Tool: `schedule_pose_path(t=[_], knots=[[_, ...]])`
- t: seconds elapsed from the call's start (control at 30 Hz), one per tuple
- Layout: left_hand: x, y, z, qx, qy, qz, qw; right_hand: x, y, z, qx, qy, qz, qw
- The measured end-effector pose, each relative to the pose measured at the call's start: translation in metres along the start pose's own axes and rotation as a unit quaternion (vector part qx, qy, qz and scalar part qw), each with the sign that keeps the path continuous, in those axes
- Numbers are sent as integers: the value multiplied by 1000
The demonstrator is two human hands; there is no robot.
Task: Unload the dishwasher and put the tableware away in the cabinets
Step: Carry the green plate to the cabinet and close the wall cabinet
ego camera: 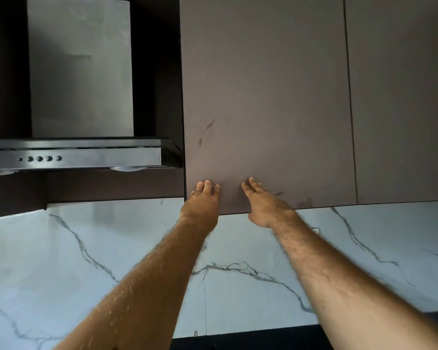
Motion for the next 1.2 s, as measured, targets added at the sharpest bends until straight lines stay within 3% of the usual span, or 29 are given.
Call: schedule_pose_path(t=[0.2, 0.43, 0.67, 0.83, 1.03, 1.2], knots=[[-2, 22, -26, 65, -44, 28, 997, -11, 15, -12, 9, -10, -18, 1000], [-11, 42, -33, 33, -54, -4, 998, -16, 32, -22, -14, -15, -40, 999], [0, 35, -29, 127, -53, 62, 989, -5, 8, -3, 1, -4, -24, 1000], [1, 81, 13, 8, 59, 75, 995, -3, 20, 32, -19, 8, -9, 1000], [-5, 113, 57, -7, 129, 80, 988, -5, 49, 94, 10, 98, -7, 995], [-17, 123, 92, -49, 171, 177, 968, 9, 59, 150, 18, 175, -1, 984]])
Point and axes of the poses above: each hand's wrist, its own z-axis away from the middle knuckle, its own y-axis out of the palm, x = y × z, the point moved 3 cm from there along -z, towards the middle knuckle, and after that the axes turned 15 degrees about -y, right-handed, at the moved point
